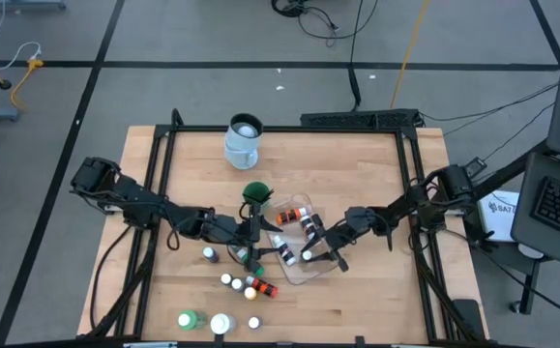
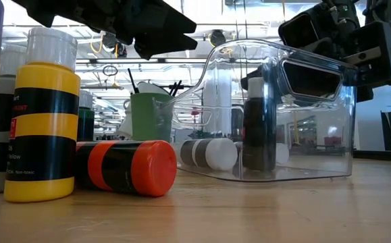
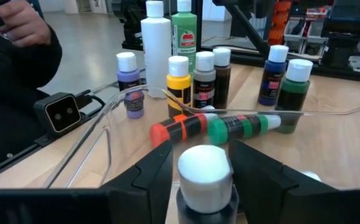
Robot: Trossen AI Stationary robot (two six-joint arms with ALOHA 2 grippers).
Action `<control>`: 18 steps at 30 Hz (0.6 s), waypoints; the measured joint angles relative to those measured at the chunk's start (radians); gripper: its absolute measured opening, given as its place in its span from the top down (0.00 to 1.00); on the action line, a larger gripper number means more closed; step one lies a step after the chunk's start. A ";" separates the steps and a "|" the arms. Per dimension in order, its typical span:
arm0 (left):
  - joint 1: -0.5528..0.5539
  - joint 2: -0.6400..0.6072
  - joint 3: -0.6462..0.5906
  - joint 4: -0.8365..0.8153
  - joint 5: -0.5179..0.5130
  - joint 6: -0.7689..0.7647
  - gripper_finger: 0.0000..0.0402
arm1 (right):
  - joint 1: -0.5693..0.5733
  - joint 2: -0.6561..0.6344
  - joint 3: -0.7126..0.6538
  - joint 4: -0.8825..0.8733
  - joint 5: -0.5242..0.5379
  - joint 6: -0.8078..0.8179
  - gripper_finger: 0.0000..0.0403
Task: Pick & Place Paint Supplies
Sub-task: Adjust the small black paint bottle in the transparent bin, then adjust the small orange paint bottle in the transparent bin
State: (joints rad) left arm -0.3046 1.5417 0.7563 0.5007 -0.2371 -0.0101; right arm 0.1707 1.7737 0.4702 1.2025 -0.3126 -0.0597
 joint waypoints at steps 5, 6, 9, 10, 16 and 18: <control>0.000 0.000 0.000 -0.002 0.000 -0.004 0.39 | 0.000 0.000 0.000 0.003 0.000 -0.004 0.65; 0.001 0.000 0.000 -0.003 0.000 -0.014 0.39 | 0.000 0.000 0.000 0.011 -0.001 -0.005 0.65; 0.008 0.000 0.000 -0.002 0.000 -0.090 0.39 | 0.000 -0.031 -0.007 0.015 -0.021 -0.030 0.65; 0.013 0.000 0.000 -0.002 0.000 -0.117 0.39 | 0.000 -0.050 -0.008 0.012 -0.033 -0.042 0.65; 0.040 0.000 0.000 -0.005 0.028 -0.163 0.39 | 0.000 -0.234 -0.006 0.004 -0.055 -0.047 0.62; 0.051 0.000 0.000 -0.006 0.028 -0.183 0.39 | 0.000 -0.299 -0.006 -0.028 -0.055 -0.011 0.62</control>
State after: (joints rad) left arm -0.2540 1.5417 0.7566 0.4948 -0.2092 -0.1933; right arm 0.1703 1.4751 0.4641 1.1750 -0.3671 -0.0710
